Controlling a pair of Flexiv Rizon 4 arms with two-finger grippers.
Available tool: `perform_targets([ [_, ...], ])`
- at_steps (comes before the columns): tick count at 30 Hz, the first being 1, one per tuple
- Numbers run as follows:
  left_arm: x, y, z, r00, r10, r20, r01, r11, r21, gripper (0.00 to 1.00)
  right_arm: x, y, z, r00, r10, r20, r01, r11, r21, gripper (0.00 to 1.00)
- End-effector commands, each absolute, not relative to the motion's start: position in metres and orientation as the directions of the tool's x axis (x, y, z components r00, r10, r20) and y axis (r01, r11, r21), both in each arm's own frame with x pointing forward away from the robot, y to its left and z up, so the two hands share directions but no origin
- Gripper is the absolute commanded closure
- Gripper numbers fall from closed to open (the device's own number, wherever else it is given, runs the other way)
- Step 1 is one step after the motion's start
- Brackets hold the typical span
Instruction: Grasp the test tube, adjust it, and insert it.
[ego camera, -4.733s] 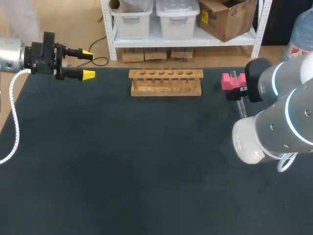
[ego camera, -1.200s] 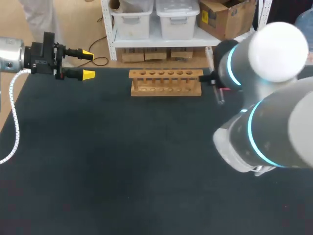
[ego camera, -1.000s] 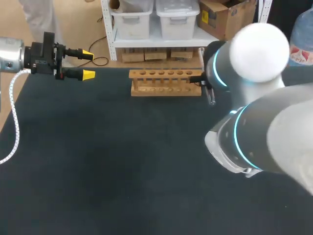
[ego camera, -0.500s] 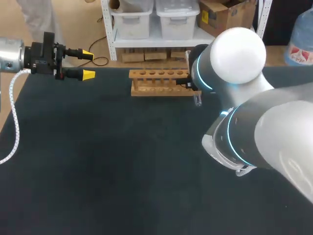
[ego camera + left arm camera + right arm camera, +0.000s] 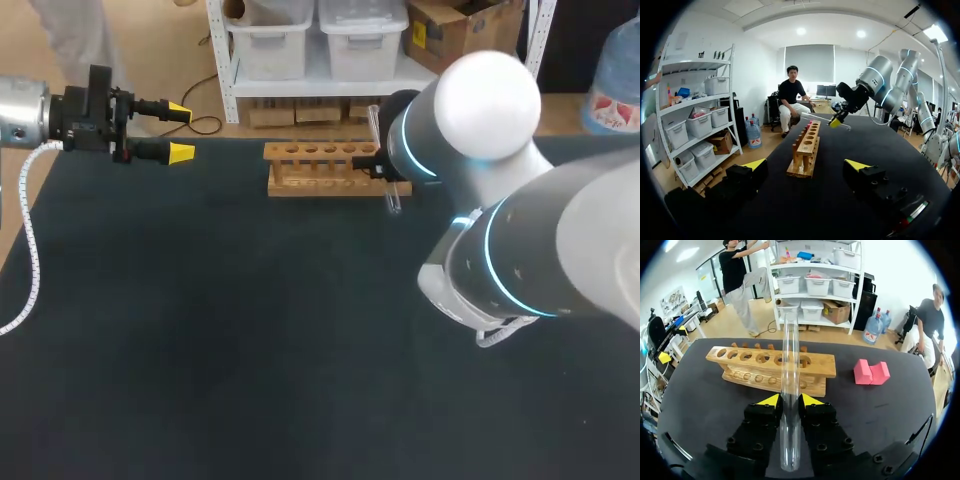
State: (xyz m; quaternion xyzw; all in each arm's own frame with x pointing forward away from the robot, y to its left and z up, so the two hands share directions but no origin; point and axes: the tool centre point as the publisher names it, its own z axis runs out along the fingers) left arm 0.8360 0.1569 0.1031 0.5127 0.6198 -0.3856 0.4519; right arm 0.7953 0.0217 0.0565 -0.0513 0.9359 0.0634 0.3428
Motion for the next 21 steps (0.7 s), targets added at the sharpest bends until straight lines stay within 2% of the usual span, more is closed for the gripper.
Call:
perform_targets([
  [1, 0.837, 0.157, 0.102, -0.063, 0.286, -0.956, 0.984, 0.176, -0.013, 0.00, 0.803, 0.024, 0.055, -0.774, -0.058, -0.631, -0.148, 0.985, 0.091, 1.00],
  [21, 0.837, 0.157, 0.102, -0.063, 0.286, -0.956, 0.984, 0.176, -0.013, 0.00, 0.812, 0.030, 0.044, -0.795, -0.066, -0.603, -0.150, 0.984, 0.090, 1.00],
])
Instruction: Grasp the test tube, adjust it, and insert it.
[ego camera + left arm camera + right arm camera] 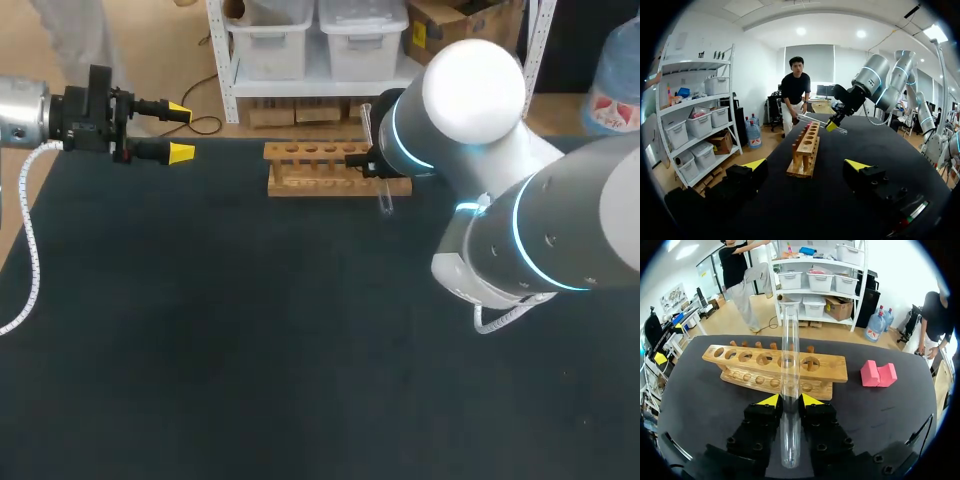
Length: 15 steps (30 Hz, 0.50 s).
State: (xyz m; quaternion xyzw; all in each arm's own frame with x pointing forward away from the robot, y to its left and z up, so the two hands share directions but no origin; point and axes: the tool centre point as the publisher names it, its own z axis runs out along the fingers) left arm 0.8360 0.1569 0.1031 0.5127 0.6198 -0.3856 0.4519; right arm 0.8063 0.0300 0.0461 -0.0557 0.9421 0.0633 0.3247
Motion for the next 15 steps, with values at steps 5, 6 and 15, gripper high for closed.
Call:
perform_targets([
  [5, 0.8366, 0.1570, 0.1021, -0.063, 0.286, -0.956, 0.984, 0.176, -0.013, 0.00, 0.8126, 0.0291, 0.0427, -0.802, -0.067, -0.593, -0.152, 0.984, 0.095, 1.00],
  [6, 0.8366, 0.1570, 0.1021, -0.063, 0.286, -0.956, 0.984, 0.176, -0.013, 0.00, 0.8125, 0.0288, 0.0424, -0.805, -0.066, -0.590, -0.152, 0.984, 0.097, 1.00],
  [15, 0.8366, 0.1570, 0.1021, -0.063, 0.286, -0.956, 0.984, 0.176, -0.013, 0.00, 0.8127, 0.0267, 0.0369, -0.823, -0.074, -0.563, -0.162, 0.981, 0.108, 1.00],
])
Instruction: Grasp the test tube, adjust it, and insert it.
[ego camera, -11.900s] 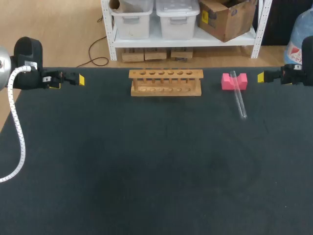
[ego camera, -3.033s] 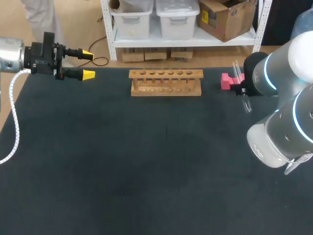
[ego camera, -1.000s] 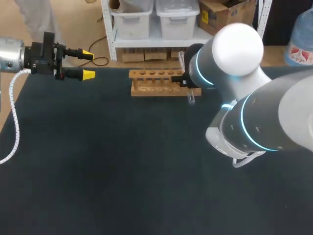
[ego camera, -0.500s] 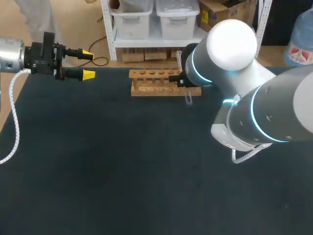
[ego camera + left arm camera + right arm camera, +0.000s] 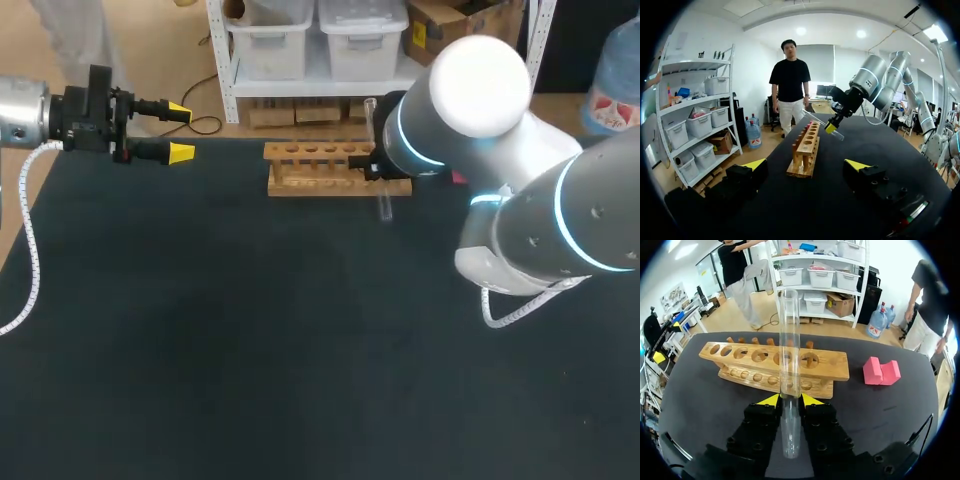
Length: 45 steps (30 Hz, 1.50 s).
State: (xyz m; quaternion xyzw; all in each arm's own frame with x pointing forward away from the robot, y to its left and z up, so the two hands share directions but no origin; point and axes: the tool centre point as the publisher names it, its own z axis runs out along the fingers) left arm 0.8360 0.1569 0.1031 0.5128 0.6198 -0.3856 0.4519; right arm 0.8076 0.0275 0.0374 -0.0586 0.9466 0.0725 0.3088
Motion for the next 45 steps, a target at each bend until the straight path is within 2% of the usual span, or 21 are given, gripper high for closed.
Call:
perform_targets([
  [1, 0.837, 0.157, 0.102, -0.063, 0.286, -0.956, 0.984, 0.176, -0.013, 0.00, 0.813, 0.027, 0.036, -0.827, -0.080, -0.556, -0.169, 0.980, 0.109, 1.00],
  [18, 0.837, 0.157, 0.102, -0.063, 0.286, -0.956, 0.984, 0.176, -0.013, 0.00, 0.812, 0.028, 0.033, -0.841, -0.104, -0.531, -0.195, 0.974, 0.118, 1.00],
  [37, 0.837, 0.157, 0.102, -0.063, 0.286, -0.956, 0.984, 0.176, -0.013, 0.00, 0.758, 0.014, 0.099, -0.794, -0.018, -0.608, -0.074, 0.995, 0.067, 1.00],
  [45, 0.837, 0.157, 0.102, -0.063, 0.286, -0.956, 0.984, 0.176, -0.013, 0.00, 0.753, 0.011, 0.116, -0.747, -0.006, -0.665, -0.074, 0.995, 0.074, 1.00],
])
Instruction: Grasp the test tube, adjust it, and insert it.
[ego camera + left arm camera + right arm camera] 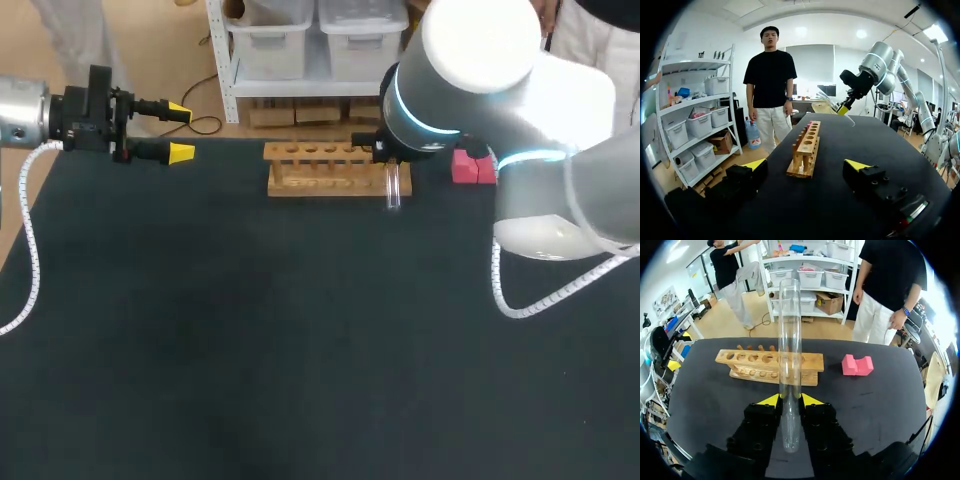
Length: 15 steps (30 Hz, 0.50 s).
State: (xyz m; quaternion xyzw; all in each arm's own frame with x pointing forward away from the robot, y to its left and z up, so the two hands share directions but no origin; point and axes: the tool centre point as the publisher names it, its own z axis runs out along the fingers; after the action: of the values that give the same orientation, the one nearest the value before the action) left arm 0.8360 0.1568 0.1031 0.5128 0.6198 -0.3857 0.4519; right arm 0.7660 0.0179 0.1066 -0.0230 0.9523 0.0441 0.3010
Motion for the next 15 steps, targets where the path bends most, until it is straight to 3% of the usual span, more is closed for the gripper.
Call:
perform_targets([
  [1, 0.8366, 0.1570, 0.1021, -0.063, 0.286, -0.956, 0.984, 0.176, -0.013, 0.00, 0.7538, 0.0103, 0.1168, -0.743, -0.003, -0.670, -0.075, 0.994, 0.079, 1.00],
  [15, 0.8366, 0.1570, 0.1021, -0.063, 0.286, -0.956, 0.984, 0.176, -0.013, 0.00, 0.7589, 0.0075, 0.1228, -0.736, -0.015, -0.676, -0.127, 0.985, 0.116, 1.00],
])
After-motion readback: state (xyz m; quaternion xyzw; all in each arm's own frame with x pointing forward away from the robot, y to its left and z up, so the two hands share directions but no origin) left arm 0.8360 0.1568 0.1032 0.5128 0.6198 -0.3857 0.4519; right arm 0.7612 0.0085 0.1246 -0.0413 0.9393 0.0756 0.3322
